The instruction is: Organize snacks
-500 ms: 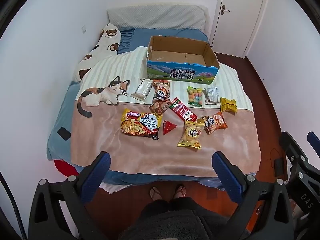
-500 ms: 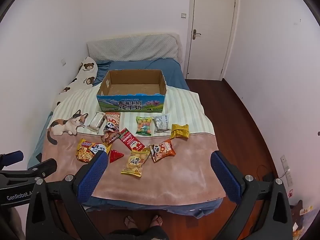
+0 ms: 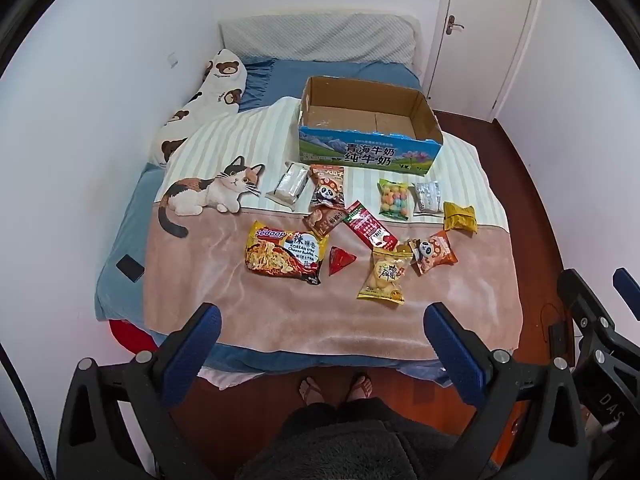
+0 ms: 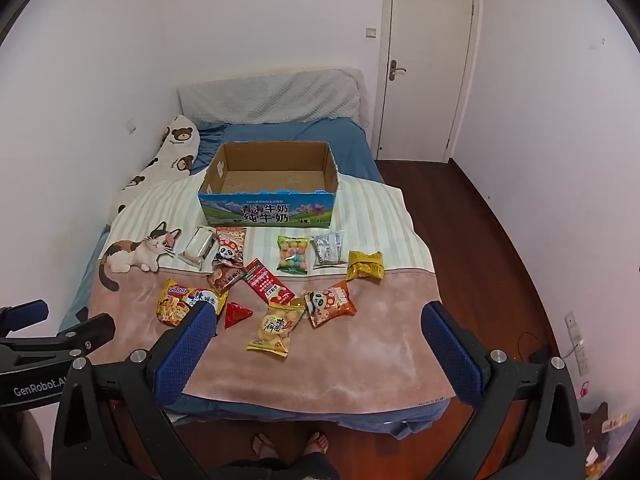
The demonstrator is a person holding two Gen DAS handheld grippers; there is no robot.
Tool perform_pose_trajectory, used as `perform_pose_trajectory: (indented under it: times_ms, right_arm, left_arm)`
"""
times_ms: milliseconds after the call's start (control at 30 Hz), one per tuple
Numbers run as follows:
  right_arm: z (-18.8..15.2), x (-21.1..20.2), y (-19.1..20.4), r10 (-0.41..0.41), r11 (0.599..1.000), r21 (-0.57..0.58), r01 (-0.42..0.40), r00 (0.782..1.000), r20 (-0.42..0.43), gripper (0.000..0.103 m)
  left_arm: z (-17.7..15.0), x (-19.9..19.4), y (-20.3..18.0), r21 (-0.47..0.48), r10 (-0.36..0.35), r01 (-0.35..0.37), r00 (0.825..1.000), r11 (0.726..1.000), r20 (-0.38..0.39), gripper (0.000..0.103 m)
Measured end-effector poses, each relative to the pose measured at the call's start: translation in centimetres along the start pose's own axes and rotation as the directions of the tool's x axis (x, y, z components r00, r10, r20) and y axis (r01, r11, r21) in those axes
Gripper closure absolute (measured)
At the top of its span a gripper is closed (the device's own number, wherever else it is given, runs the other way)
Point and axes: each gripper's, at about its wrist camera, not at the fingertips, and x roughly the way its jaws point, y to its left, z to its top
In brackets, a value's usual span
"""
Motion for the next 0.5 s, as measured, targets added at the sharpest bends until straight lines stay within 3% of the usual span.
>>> perform_pose_trajectory:
  times_ms: [500]
  right_arm:
    - [0.3,0.7,0.4,0.007,1.0,-0.005,-0.007,1.0,-0.004,0.0]
  left_arm:
    - [1.0,0.1,0.8,-0.023,-0.012,0.012,1.0,1.0,-0.003,0.0]
